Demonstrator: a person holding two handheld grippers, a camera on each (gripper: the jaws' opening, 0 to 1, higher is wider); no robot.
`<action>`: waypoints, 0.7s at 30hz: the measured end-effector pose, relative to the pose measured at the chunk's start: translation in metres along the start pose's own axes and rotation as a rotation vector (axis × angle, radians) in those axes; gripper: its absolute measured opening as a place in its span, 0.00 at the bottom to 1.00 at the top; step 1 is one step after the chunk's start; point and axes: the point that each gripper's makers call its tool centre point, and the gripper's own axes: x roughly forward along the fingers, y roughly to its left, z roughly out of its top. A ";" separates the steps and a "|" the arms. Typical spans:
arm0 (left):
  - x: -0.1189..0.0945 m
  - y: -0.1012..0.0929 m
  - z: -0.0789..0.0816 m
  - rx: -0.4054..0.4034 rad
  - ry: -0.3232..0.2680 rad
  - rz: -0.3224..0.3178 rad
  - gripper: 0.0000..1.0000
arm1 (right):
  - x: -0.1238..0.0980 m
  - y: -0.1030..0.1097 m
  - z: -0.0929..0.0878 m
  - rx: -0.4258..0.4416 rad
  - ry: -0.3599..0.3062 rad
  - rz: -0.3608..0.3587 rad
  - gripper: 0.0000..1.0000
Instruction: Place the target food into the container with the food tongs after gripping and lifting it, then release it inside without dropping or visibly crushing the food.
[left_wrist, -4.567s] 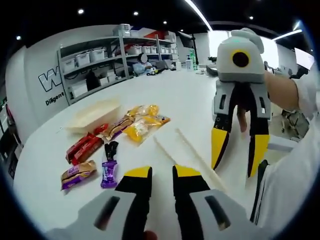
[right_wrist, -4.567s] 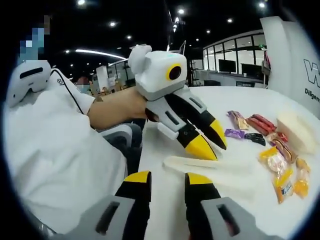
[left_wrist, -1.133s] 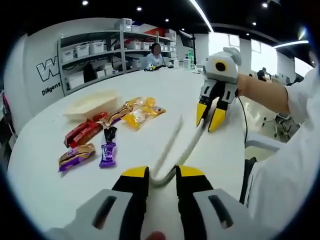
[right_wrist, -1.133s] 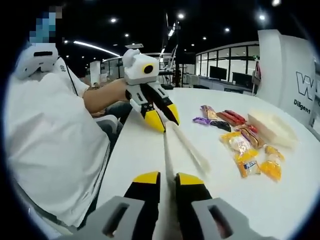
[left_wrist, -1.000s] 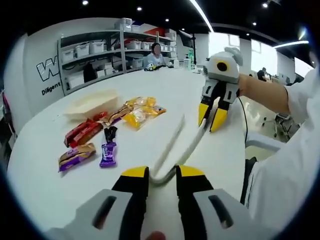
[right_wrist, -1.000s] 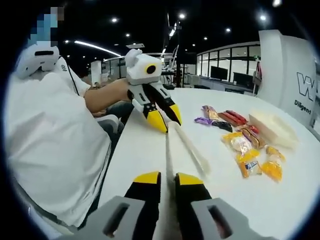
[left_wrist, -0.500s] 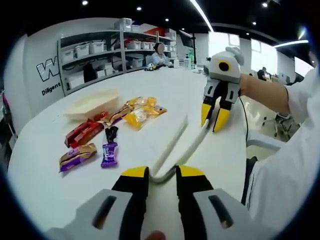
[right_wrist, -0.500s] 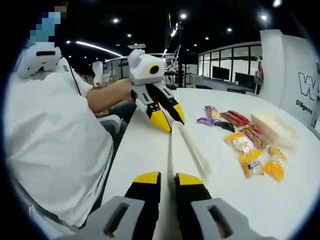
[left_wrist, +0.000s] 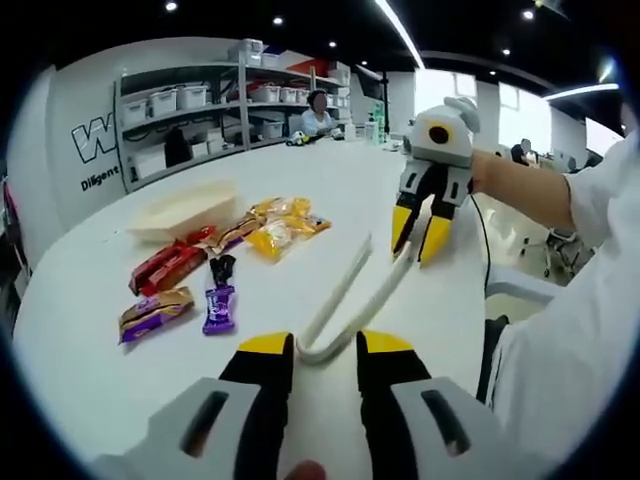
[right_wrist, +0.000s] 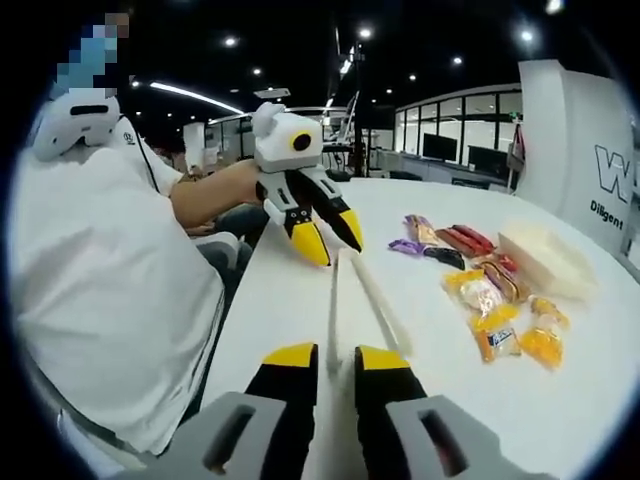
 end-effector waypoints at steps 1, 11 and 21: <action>0.000 0.000 0.000 0.000 0.000 0.000 0.25 | 0.000 0.000 0.000 -0.001 0.000 0.000 0.08; -0.003 0.001 -0.002 -0.006 -0.010 -0.003 0.30 | 0.006 -0.002 0.001 -0.015 0.011 0.009 0.08; -0.003 0.001 -0.002 -0.004 -0.010 -0.005 0.31 | 0.013 -0.003 -0.001 -0.026 0.027 0.020 0.06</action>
